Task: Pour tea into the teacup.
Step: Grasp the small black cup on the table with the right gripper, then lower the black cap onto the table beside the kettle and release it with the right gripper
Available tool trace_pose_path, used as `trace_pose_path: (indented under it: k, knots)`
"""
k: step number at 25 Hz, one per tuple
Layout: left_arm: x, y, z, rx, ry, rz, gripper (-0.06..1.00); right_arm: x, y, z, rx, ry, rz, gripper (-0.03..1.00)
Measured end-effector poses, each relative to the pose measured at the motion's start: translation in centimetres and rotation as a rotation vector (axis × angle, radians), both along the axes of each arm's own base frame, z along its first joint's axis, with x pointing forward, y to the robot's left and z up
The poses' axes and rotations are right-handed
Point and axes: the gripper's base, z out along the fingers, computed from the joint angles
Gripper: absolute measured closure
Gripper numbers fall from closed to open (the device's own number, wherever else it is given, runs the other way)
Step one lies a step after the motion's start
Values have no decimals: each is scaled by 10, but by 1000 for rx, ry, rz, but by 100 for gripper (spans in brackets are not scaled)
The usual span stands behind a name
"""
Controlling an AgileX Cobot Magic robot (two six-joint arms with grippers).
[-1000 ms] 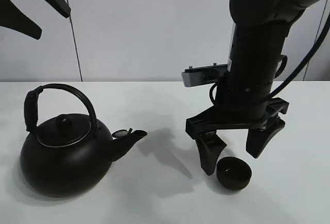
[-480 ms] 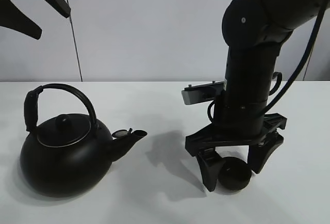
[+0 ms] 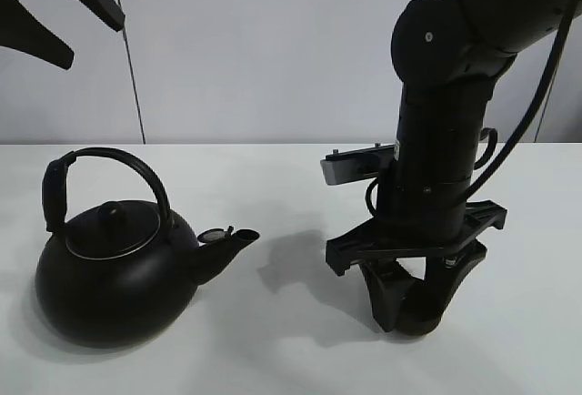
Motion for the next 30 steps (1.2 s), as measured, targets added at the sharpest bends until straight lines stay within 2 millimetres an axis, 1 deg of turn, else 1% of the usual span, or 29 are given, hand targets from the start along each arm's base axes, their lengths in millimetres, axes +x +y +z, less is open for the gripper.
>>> trace_pose_path:
  k: [3, 8, 11, 14, 21, 25, 27, 30]
  knots:
    - [0, 0, 0, 0, 0, 0, 51, -1, 0, 10, 11, -21, -3, 57]
    - [0, 0, 0, 0, 0, 0, 51, -3, -1, 47, 68, -115, -9, 57]
    - [0, 0, 0, 0, 0, 0, 51, -4, 1, 58, 109, -142, -29, 57]
    - [0, 0, 0, 0, 0, 0, 51, -4, 5, 58, 152, -146, -46, 57]
    - [0, 0, 0, -1, 0, 0, 51, -16, 31, 59, 176, -173, 161, 57]
    - [0, 0, 0, -1, 0, 0, 51, -21, 39, 58, 171, -178, 269, 57]
    - [0, 0, 0, -1, 0, 0, 51, -20, 40, 57, 161, -170, 306, 57]
    - [0, 0, 0, -1, 0, 0, 51, -8, 48, 59, 152, -161, 339, 57]
